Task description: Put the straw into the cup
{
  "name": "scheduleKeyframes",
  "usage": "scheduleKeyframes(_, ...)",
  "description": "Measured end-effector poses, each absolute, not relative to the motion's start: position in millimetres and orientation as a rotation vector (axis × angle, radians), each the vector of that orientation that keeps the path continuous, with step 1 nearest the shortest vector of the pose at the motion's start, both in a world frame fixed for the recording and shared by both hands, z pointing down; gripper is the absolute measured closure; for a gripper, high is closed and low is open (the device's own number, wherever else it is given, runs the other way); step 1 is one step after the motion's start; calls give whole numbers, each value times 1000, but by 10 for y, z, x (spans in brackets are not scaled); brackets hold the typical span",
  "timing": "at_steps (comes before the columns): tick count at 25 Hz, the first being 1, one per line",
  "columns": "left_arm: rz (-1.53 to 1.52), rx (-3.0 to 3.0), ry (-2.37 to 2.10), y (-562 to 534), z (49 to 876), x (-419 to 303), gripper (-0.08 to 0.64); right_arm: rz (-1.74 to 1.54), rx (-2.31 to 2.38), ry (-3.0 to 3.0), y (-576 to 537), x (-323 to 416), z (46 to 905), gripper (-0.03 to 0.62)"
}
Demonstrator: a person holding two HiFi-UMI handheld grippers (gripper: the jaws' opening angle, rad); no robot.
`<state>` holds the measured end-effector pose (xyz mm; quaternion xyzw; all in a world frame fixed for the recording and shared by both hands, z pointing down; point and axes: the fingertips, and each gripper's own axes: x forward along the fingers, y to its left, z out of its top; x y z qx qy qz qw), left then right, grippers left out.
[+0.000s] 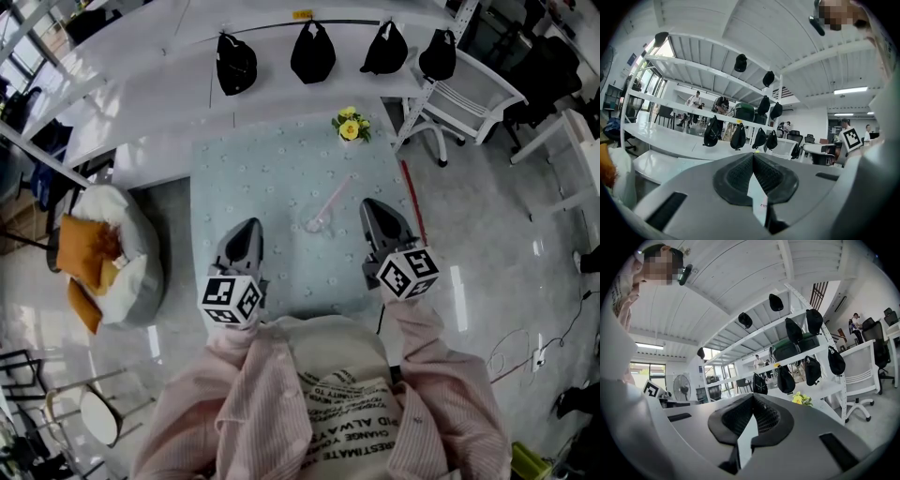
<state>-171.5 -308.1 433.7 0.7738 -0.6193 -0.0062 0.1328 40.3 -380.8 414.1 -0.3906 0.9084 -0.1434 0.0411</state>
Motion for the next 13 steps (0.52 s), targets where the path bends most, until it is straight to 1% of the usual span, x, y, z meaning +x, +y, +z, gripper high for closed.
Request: scheduleKeyframes(13, -8, 2247, -1788, -3037, 4355, -1656, 561, -444, -1208, 2794, -3719, 463, 4221, 592)
